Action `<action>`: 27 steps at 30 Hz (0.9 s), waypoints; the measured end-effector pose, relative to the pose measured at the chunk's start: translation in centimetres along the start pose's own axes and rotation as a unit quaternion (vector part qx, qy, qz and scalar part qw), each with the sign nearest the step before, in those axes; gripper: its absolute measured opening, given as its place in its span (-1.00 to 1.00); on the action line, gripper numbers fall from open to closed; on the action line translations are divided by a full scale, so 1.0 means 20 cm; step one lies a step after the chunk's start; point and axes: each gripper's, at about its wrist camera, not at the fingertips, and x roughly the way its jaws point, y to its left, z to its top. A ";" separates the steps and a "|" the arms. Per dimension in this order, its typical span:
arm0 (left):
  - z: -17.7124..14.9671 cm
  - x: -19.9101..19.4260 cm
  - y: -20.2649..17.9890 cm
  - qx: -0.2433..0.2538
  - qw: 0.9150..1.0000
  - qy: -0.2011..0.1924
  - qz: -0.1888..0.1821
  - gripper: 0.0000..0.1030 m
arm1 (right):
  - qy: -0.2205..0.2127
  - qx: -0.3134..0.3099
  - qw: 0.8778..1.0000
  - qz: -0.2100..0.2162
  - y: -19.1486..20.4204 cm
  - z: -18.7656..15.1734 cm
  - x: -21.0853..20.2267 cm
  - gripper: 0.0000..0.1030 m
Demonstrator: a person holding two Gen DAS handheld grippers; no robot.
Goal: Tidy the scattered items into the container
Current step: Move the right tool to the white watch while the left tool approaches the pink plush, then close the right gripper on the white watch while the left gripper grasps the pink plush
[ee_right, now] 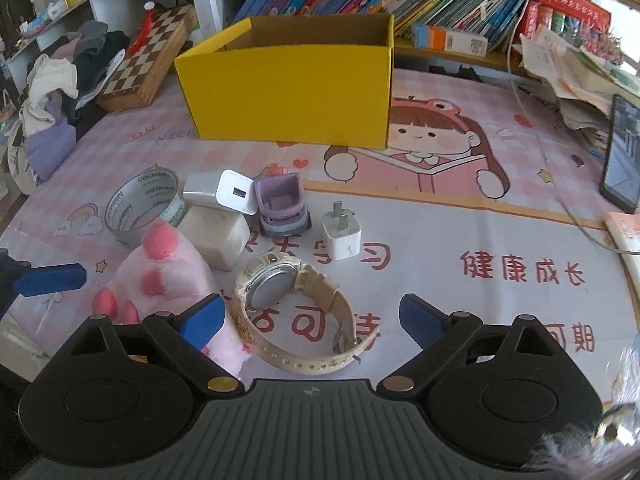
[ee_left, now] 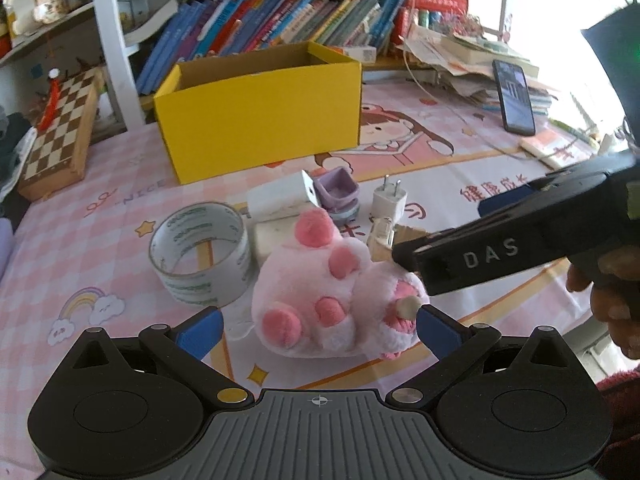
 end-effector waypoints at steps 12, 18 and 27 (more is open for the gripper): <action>0.02 0.09 -0.03 0.021 0.999 0.017 -0.019 1.00 | 0.040 0.018 0.999 0.030 -0.05 0.04 0.13 0.86; 0.03 0.11 -0.03 0.022 0.999 0.019 -0.020 1.00 | 0.055 0.025 0.997 0.039 -0.06 0.06 0.18 0.86; 0.02 0.13 -0.04 0.034 0.999 0.012 -0.016 1.00 | 0.067 0.036 0.996 0.052 -0.08 0.06 0.22 0.73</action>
